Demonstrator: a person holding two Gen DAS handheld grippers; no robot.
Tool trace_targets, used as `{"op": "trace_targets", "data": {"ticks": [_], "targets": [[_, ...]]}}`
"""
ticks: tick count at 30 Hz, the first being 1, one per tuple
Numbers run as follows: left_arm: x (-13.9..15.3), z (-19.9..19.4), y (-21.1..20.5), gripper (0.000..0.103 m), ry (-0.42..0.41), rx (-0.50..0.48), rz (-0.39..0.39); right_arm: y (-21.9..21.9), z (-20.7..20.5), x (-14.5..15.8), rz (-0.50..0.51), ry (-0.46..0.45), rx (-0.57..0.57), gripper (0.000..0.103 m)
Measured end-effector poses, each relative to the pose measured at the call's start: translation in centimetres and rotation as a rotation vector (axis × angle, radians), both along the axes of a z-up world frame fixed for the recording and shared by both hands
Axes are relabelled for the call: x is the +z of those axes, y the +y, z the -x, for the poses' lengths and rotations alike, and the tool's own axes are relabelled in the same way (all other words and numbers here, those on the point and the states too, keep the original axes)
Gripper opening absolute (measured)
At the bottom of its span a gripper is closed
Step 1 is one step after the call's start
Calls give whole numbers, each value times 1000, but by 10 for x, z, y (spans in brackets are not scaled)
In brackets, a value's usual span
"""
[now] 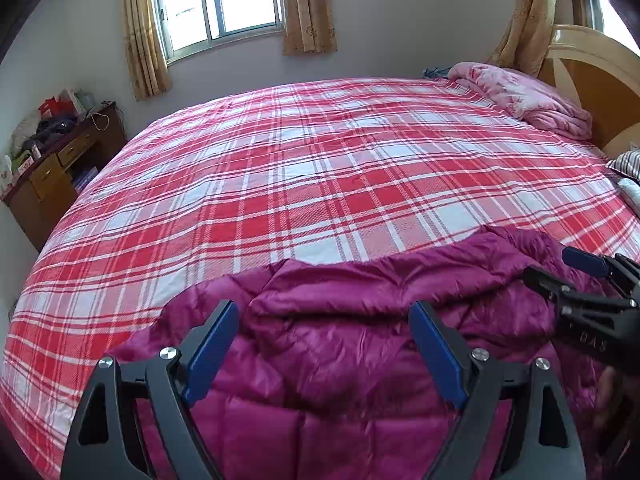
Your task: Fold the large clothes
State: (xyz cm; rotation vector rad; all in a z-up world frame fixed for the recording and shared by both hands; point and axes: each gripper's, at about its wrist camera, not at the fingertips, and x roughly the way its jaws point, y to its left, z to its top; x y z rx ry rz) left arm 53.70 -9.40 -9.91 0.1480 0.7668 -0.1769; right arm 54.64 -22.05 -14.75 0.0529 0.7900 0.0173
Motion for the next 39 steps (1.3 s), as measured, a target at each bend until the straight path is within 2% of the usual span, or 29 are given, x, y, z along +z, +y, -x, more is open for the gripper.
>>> {"op": "trace_targets", "data": {"ticks": [3, 9, 14, 20, 27, 39], "targets": [[1, 51, 21, 88, -17, -26, -34, -7, 32, 2, -32, 26, 24, 73], [-21, 146, 61, 88, -25, -19, -71, -6, 112, -7, -28, 58, 71, 73], [-36, 197, 90, 88, -2, 19, -79, -12, 173, -17, -26, 73, 63, 73], [-59, 238, 116, 88, 81, 64, -65, -18, 222, -31, -8, 102, 25, 73], [-64, 278, 127, 88, 80, 86, -28, -23, 275, -40, -30, 100, -6, 74], [-73, 348, 147, 88, 85, 90, -5, -24, 336, -49, -38, 97, -23, 77]]}}
